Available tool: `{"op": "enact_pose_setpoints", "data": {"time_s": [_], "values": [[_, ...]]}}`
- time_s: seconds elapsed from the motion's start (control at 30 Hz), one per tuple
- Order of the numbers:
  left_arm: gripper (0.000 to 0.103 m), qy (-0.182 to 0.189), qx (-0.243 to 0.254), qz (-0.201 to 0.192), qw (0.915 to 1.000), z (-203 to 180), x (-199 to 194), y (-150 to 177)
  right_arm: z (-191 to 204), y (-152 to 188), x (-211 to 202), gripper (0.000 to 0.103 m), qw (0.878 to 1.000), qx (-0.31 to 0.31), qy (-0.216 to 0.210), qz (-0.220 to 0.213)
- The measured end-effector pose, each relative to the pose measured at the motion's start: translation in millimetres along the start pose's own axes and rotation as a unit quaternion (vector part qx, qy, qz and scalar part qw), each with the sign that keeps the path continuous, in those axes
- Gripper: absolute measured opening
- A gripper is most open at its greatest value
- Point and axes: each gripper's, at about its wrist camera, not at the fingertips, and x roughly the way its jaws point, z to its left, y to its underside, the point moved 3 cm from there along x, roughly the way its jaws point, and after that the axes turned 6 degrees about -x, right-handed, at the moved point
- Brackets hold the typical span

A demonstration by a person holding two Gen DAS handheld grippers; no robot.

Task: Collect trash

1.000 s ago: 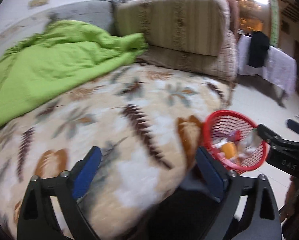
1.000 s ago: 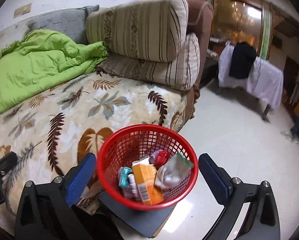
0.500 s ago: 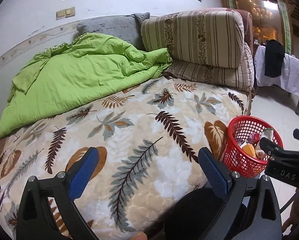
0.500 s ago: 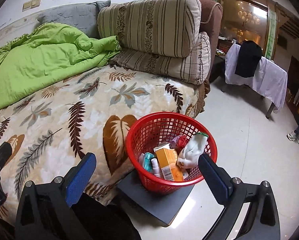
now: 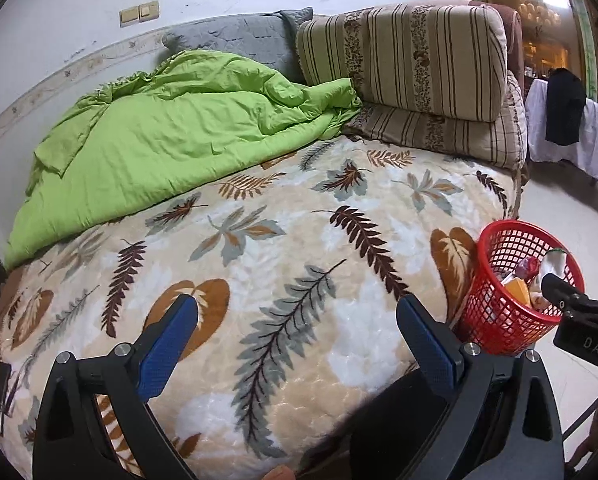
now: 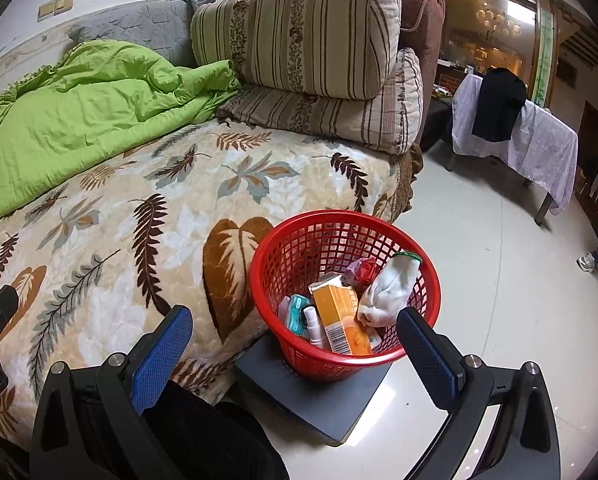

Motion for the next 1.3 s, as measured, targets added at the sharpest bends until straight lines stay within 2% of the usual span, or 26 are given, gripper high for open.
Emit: {"op": "enact_pose_setpoints", "data": {"time_s": [0.33,0.57,1.3], "values": [[0.099,-0.020,0.019,-0.010,0.9996,-2.8,-2.3,2.1,0.8,0.7,1.9,0.103,1.000,-0.002,-0.001,0.000],[0.099,-0.008,0.011,-0.006,0.9999,-1.4,-2.5,2.2,1.5,0.4,2.1,0.103,1.000,-0.004,-0.001,-0.001],[0.099,-0.006,0.006,-0.006,0.9999,0.1,-2.2,2.6,11.8,3.8,2.5,0.103,1.000,-0.018,-0.007,0.002]]}}
